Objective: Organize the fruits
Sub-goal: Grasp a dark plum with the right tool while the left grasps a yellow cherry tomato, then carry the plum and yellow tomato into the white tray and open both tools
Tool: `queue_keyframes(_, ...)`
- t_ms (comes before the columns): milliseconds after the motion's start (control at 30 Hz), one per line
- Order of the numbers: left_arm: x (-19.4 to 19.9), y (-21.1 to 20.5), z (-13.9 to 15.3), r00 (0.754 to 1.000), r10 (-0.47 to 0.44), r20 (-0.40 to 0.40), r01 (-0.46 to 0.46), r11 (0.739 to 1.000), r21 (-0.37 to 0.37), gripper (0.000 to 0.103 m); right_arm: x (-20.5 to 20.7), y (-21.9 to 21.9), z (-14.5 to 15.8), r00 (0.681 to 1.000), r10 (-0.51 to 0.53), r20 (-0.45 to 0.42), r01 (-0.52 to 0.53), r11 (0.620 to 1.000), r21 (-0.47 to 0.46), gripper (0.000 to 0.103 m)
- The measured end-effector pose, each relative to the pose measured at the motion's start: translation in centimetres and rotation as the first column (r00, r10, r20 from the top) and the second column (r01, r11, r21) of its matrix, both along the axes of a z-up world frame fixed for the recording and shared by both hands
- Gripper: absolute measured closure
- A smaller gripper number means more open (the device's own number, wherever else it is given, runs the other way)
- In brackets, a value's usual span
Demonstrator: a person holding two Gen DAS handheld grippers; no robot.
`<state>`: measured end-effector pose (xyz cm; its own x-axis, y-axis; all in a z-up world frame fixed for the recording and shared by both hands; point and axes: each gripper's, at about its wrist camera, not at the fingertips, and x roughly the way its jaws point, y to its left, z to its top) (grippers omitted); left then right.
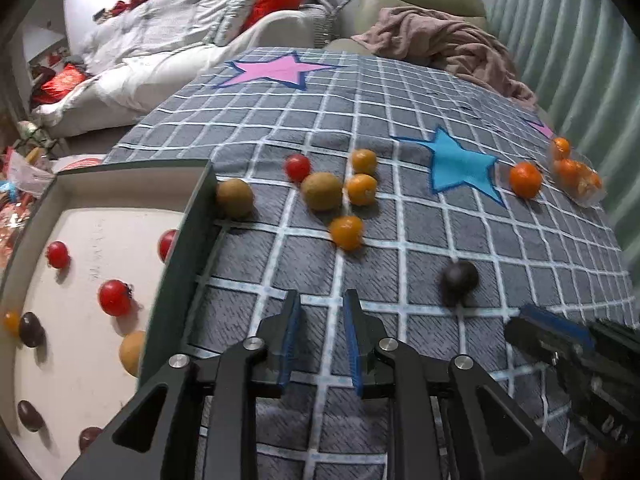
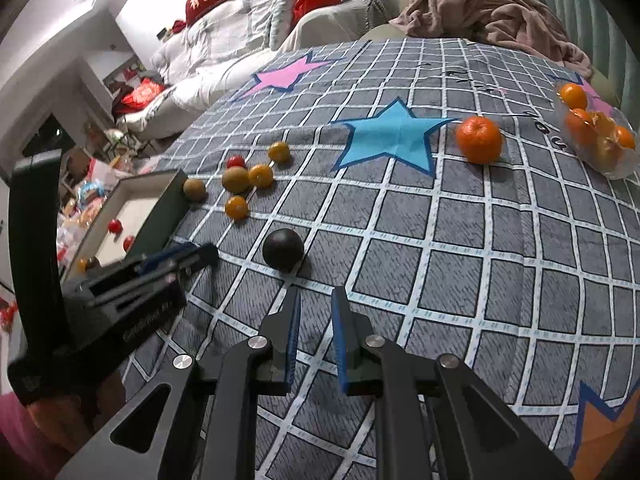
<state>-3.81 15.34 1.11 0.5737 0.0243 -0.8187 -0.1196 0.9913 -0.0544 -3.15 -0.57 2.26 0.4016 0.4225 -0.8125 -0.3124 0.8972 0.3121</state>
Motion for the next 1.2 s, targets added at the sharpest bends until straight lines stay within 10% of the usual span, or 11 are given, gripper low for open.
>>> queue_keyframes(67, 0.7, 0.2, 0.0, 1.0, -0.001, -0.006, 0.001, 1.0, -0.02, 0.068, 0.0, 0.4, 0.0, 1.0, 0.002, 0.02, -0.001, 1.0, -0.03, 0.059)
queue_keyframes(133, 1.0, 0.4, 0.1, 1.0, 0.015, 0.007, -0.015, 1.0, -0.006, 0.03, -0.1, 0.9, 0.0, 0.999, 0.007, 0.04, -0.005, 0.999, -0.044, 0.046)
queue_keyframes(433, 4.0, -0.4, 0.1, 1.0, -0.022, 0.013, 0.022, 1.0, 0.005, 0.028, 1.3, 3.8, -0.8, 0.988, 0.103, 0.115, -0.088, 0.987, -0.132, 0.047)
queue_keyframes(533, 4.6, -0.6, -0.7, 1.0, -0.01, -0.012, 0.01, 1.0, 0.012, 0.031, 1.4, 4.8, -0.9, 0.982, 0.137, 0.127, -0.116, 0.981, -0.157, 0.07)
queue_keyframes(700, 4.4, -1.0, -0.4, 0.999, -0.033, 0.01, 0.032, 0.999, 0.034, 0.078, 0.5, 4.5, -0.7, 0.985, 0.123, 0.118, -0.105, 0.983, -0.151, 0.075)
queue_keyframes(1200, -2.1, -0.5, 0.0, 0.995, -0.091, -0.037, 0.09, 0.996, -0.013, 0.082, -3.6, -0.1, 0.1, 1.0, 0.002, -0.003, -0.002, 1.0, -0.022, 0.075)
